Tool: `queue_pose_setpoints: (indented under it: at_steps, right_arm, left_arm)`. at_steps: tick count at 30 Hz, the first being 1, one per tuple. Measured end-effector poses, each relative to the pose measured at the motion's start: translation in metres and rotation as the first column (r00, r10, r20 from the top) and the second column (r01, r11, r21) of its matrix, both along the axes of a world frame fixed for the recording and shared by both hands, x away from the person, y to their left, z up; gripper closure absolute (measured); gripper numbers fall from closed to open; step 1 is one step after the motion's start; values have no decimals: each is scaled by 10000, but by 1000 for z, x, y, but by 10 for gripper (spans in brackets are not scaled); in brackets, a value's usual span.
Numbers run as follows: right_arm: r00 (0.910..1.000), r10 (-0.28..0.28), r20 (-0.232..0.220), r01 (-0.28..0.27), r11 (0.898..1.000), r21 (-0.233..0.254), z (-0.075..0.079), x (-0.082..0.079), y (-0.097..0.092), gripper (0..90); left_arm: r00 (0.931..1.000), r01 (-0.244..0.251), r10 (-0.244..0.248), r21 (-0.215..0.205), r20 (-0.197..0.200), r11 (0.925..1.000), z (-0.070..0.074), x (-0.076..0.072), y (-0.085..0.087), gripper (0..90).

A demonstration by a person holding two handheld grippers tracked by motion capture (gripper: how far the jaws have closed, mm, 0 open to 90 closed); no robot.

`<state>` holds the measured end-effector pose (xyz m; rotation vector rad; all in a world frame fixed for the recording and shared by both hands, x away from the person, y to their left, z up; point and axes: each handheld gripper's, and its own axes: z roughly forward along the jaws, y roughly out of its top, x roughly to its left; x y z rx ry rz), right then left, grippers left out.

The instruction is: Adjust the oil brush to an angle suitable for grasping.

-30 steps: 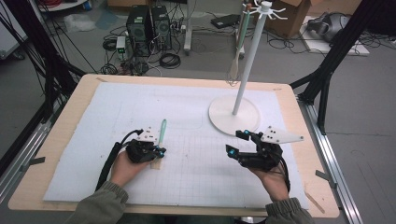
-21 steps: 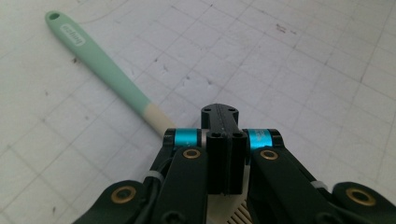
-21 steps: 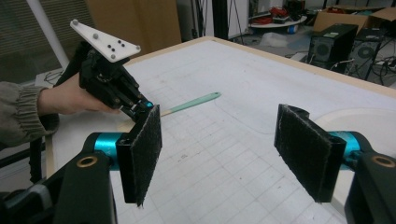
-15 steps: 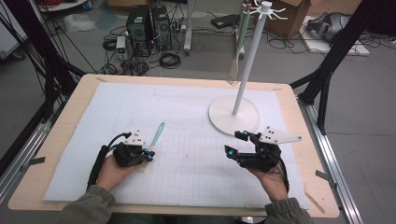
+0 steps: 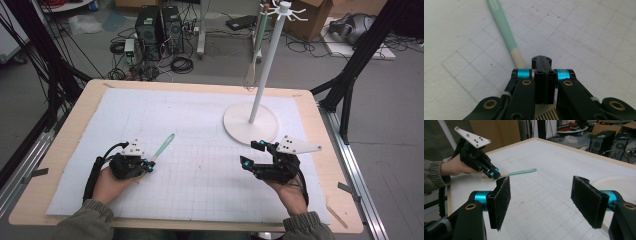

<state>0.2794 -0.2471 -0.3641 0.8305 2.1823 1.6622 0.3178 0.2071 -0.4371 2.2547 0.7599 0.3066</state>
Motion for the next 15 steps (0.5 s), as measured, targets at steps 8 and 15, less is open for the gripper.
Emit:
queue_pose_setpoints:
  at_steps: [8,15]
  right_arm:
    - [10000,8,-17,-8,10000,-6,-1,0,0,316]
    - [9999,27,-122,-28,10000,-92,-3,1,2,315]
  left_arm:
    - [9996,-277,277,-11,41,9996,0,2,13,895]
    - [9986,-533,533,-49,70,9986,-1,4,23,895]
